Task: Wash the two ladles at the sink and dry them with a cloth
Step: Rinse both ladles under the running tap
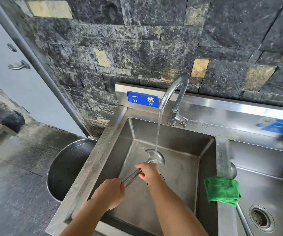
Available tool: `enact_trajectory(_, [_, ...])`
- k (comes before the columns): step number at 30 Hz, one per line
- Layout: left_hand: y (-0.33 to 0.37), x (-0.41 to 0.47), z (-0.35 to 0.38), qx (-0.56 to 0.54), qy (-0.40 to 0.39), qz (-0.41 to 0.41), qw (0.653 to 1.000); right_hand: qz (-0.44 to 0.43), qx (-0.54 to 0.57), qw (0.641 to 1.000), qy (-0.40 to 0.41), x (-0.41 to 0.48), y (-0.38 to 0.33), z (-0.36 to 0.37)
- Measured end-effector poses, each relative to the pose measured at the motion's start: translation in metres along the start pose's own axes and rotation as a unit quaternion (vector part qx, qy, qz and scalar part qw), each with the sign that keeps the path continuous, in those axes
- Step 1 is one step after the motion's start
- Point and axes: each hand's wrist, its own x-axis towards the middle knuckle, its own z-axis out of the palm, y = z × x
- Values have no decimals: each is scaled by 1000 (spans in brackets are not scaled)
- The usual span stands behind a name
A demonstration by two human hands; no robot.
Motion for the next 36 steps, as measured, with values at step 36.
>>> enact_trajectory(36, [40,-15,-78,250,111,-3,962,31,305,933,-190,-12,-20,7])
